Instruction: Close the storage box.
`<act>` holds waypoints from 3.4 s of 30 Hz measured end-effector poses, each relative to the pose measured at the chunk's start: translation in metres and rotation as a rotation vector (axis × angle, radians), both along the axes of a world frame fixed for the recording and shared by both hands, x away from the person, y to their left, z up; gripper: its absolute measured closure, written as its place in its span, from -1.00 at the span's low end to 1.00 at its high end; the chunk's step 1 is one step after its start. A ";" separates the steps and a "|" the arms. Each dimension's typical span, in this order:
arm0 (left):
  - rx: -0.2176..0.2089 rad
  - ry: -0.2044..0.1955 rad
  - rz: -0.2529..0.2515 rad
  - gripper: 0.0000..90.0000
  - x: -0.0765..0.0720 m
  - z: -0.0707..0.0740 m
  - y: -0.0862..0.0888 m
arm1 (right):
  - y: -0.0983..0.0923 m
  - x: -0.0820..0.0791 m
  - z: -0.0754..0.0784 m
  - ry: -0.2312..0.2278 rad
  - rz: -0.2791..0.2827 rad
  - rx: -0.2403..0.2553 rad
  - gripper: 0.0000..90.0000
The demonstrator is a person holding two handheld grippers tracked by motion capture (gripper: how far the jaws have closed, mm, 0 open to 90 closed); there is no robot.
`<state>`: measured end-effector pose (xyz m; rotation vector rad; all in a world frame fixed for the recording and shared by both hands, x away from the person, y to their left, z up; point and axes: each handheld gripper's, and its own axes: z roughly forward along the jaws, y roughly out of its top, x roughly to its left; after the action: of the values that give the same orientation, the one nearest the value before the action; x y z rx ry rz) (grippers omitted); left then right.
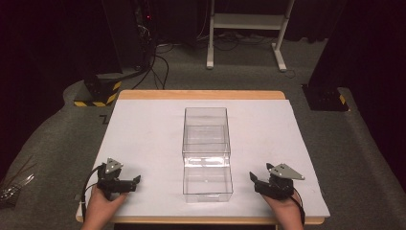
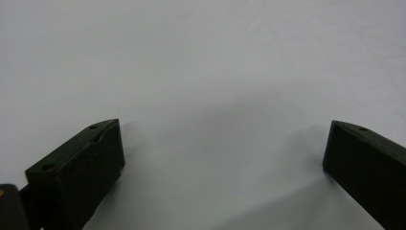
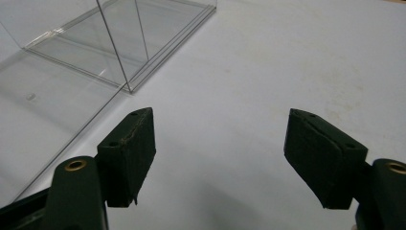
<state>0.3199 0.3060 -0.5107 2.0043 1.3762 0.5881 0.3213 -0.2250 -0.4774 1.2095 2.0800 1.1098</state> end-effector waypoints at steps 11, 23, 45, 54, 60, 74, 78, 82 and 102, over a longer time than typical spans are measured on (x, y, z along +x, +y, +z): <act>0.000 0.000 0.000 -0.99 0.000 0.000 0.000 | 0.008 -0.009 0.009 -0.021 0.039 0.010 -0.41; 0.000 0.000 0.000 -0.99 0.000 0.000 0.000 | 0.016 -0.020 0.019 -0.051 0.077 0.034 -0.42; 0.000 0.000 0.000 -0.99 0.000 0.000 0.000 | 0.029 -0.040 0.040 -0.108 0.146 0.083 -0.42; 0.000 0.000 0.000 -0.99 0.000 0.000 0.000 | 0.037 -0.049 0.046 -0.119 0.186 0.107 -0.42; 0.000 -0.001 0.000 -0.99 0.000 0.000 0.000 | 0.039 -0.052 0.046 -0.114 0.209 0.120 -0.41; 0.000 -0.001 0.000 -0.99 0.000 0.000 0.000 | 0.050 -0.054 0.039 -0.084 0.255 0.118 -0.40; 0.000 -0.001 0.000 -0.99 0.000 0.000 0.000 | 0.053 -0.055 0.036 -0.079 0.270 0.121 -0.39; 0.000 -0.001 0.000 -0.99 0.000 0.000 0.000 | 0.056 -0.057 0.035 -0.074 0.286 0.112 -0.39; 0.000 -0.001 0.000 -0.99 0.000 0.000 0.000 | 0.067 -0.056 0.021 -0.033 0.330 0.059 -0.41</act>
<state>0.3199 0.3060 -0.5107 2.0036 1.3759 0.5889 0.2658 -0.1578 -0.4569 0.8851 2.2904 1.3336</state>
